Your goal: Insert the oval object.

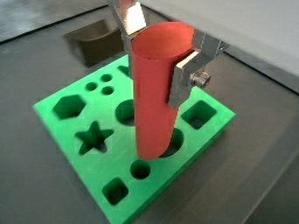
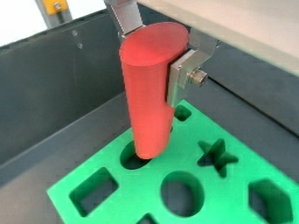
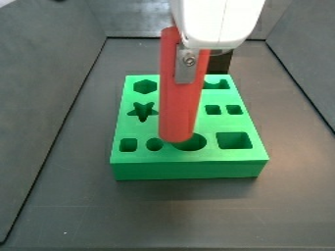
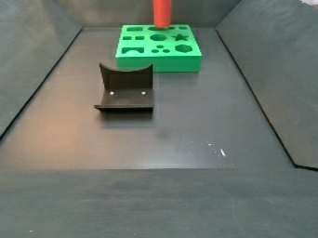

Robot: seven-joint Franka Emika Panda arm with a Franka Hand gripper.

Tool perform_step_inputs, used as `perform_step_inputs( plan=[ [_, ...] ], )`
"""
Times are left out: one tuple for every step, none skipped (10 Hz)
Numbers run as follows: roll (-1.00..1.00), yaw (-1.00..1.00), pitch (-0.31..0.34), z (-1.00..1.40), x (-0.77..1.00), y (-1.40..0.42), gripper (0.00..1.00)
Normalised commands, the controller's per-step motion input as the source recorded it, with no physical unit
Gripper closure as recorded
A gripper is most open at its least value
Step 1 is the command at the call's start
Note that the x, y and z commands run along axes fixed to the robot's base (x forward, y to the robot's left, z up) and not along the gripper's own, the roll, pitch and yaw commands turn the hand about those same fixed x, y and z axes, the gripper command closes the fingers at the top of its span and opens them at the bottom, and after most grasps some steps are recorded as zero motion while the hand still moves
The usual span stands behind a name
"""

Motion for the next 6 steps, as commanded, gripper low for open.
perform_step_inputs(
  plan=[
    [0.02, -0.58, 0.0, 0.0, 0.55, -0.01, 1.0],
    [0.08, -0.46, 0.0, -0.06, 0.61, -0.07, 1.0],
    [0.09, -0.3, 0.029, -0.19, 0.37, -0.19, 1.0],
    [0.03, -0.17, 0.0, -0.28, 0.2, -0.12, 1.0],
    [0.1, -0.13, 0.0, -0.2, 0.11, -0.05, 1.0],
    [0.06, 0.0, 0.0, -0.13, 0.0, 0.0, 1.0]
  ],
)
